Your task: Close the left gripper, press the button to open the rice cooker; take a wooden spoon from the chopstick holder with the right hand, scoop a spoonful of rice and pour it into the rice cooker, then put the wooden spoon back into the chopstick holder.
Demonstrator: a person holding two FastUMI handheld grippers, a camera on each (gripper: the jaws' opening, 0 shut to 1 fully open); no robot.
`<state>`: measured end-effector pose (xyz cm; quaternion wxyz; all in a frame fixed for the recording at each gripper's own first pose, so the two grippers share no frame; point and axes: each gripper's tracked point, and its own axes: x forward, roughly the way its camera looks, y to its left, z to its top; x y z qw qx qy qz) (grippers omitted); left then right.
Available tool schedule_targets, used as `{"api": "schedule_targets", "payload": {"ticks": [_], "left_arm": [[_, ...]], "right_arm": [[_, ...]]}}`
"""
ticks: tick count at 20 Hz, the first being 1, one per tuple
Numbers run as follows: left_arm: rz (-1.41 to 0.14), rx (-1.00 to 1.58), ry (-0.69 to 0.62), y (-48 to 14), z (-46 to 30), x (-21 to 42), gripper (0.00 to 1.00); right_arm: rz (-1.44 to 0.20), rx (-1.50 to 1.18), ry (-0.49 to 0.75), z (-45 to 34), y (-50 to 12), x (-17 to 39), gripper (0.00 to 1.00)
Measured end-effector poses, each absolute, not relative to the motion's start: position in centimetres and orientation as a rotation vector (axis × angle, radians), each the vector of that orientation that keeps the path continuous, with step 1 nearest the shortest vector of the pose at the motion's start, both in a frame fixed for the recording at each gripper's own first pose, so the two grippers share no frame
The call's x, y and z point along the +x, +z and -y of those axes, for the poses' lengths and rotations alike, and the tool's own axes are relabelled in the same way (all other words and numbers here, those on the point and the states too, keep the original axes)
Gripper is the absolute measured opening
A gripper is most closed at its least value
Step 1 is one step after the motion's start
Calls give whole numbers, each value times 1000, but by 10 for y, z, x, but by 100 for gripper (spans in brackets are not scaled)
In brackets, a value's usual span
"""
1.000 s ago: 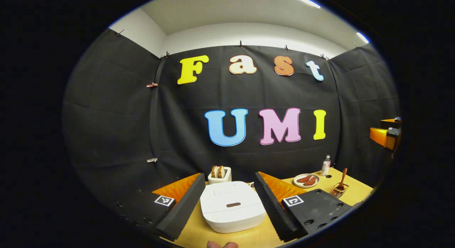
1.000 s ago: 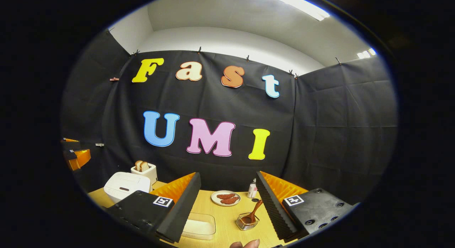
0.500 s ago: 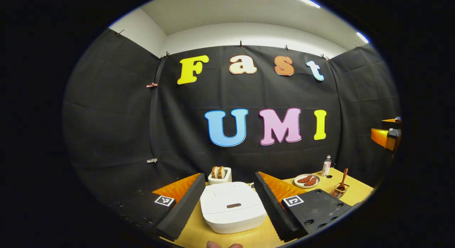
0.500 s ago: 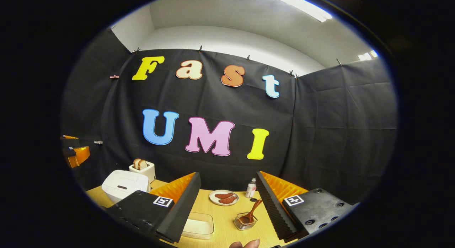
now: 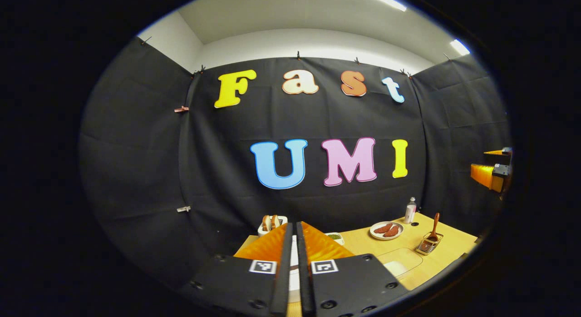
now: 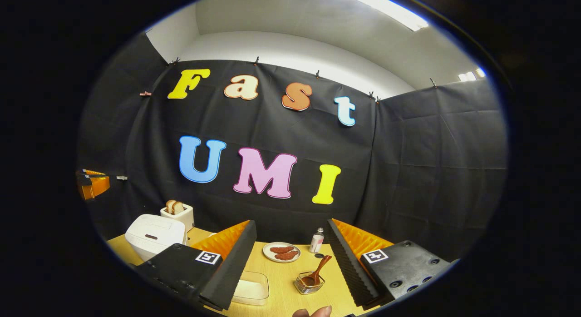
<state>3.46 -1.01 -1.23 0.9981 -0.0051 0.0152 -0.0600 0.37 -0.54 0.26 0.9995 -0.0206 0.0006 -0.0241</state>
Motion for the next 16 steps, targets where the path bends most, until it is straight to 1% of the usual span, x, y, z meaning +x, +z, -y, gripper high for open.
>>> {"api": "schedule_targets", "payload": {"ticks": [2,8,12,16], "left_arm": [[-83,-54,-227,-31,20,49,7],[-422,-196,-413,-130,22,124,6],[-577,-194,-422,-178,11,149,6],[-646,-174,-414,-208,13,166,6]], "right_arm": [[-9,-28,-50,4,4,3,97],[-11,-50,-95,23,10,-5,97],[-41,-47,-153,44,0,-15,97],[-59,-53,-198,60,-10,-27,97]]}}
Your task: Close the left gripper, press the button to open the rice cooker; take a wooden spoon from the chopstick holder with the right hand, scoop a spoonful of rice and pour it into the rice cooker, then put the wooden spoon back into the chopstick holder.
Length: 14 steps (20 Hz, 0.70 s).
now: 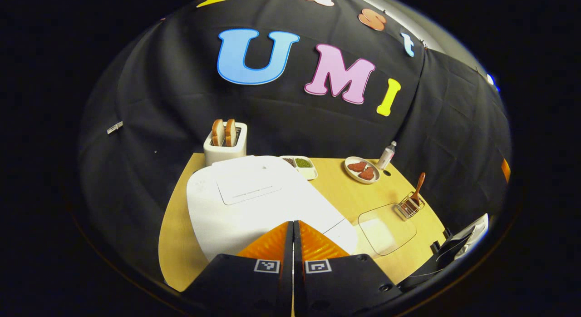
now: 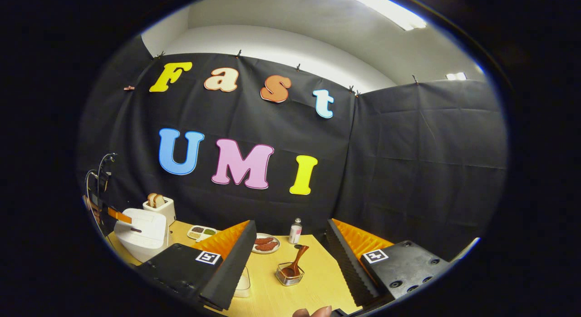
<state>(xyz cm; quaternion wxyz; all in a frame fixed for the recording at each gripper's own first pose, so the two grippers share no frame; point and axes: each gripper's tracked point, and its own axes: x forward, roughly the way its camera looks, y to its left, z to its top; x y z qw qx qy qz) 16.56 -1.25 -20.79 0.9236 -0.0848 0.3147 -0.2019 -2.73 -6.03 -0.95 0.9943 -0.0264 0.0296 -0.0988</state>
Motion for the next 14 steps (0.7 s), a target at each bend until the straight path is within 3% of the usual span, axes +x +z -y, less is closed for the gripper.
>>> {"api": "schedule_targets", "payload": {"ticks": [11,14], "left_arm": [[-792,-187,-410,-249,14,164,7],[-706,-142,-374,-230,8,172,7]], "right_arm": [[-59,-57,-240,76,-7,-38,97],[-41,-60,-227,73,-2,-36,97]]}}
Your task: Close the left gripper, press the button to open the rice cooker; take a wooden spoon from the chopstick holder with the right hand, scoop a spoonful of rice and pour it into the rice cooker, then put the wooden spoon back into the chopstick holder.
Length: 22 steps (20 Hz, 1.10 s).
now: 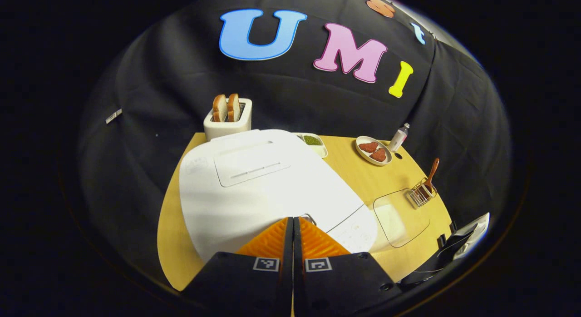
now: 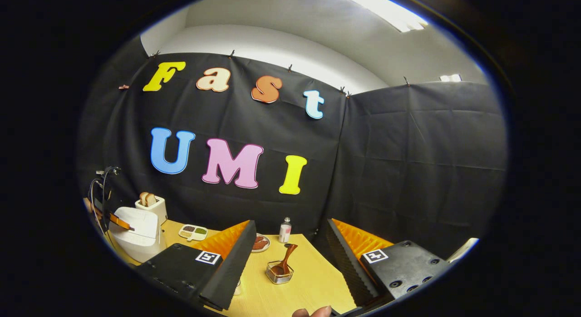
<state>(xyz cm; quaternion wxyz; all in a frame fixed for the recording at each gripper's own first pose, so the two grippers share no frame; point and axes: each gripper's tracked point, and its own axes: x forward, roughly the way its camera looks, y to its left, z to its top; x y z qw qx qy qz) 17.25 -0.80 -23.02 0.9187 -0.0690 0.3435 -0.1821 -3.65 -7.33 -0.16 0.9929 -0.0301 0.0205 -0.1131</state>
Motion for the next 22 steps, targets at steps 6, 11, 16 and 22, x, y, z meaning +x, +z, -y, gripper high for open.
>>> {"api": "schedule_targets", "payload": {"ticks": [6,11,16,22], "left_arm": [[-229,-129,-204,-91,-13,189,38],[-128,-53,-130,-45,2,135,98],[-88,-98,-88,-14,34,66,97],[-51,-124,1,8,67,3,97]], "right_arm": [[-50,-63,-195,91,-9,-29,97],[-74,-6,-113,108,-33,-9,97],[-151,67,10,138,-82,26,98],[-250,164,134,168,-151,74,98]]}}
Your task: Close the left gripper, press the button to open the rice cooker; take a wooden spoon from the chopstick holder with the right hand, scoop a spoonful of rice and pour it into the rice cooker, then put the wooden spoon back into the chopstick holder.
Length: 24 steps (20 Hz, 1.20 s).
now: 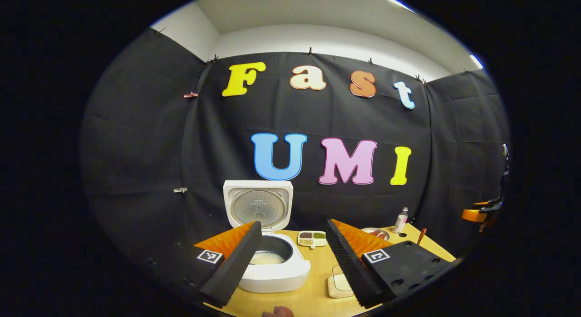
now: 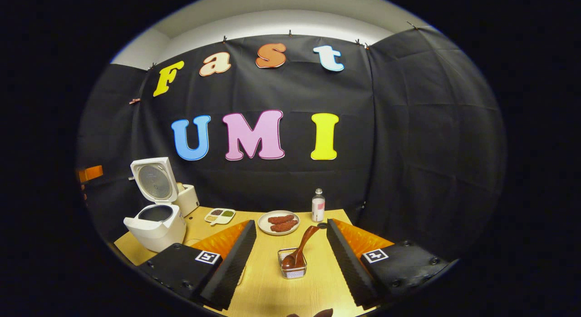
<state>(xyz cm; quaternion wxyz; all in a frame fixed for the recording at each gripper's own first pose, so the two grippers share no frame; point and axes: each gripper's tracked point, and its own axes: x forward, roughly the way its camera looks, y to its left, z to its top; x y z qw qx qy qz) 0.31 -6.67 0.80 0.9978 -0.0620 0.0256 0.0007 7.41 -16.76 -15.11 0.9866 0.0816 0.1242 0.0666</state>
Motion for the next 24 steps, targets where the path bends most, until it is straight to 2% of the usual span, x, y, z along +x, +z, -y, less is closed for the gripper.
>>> {"api": "schedule_targets", "payload": {"ticks": [7,16,20,21,22,23,24], "left_arm": [[-99,-185,146,1,78,-37,97],[-151,-202,314,-12,76,-75,95],[-177,-197,366,-18,72,-90,95],[-182,-193,377,-20,72,-94,95],[-187,-190,385,-21,70,-97,95],[-191,-188,393,-22,69,-100,95],[-193,-187,398,-23,67,-102,95]], "right_arm": [[-365,202,266,164,-245,135,97],[-595,241,332,136,-372,192,95],[-651,254,321,134,-404,211,73],[-658,275,333,131,-403,211,48],[-650,294,343,126,-400,214,48],[-648,304,346,127,-398,214,34],[-646,332,350,129,-397,211,29]]}}
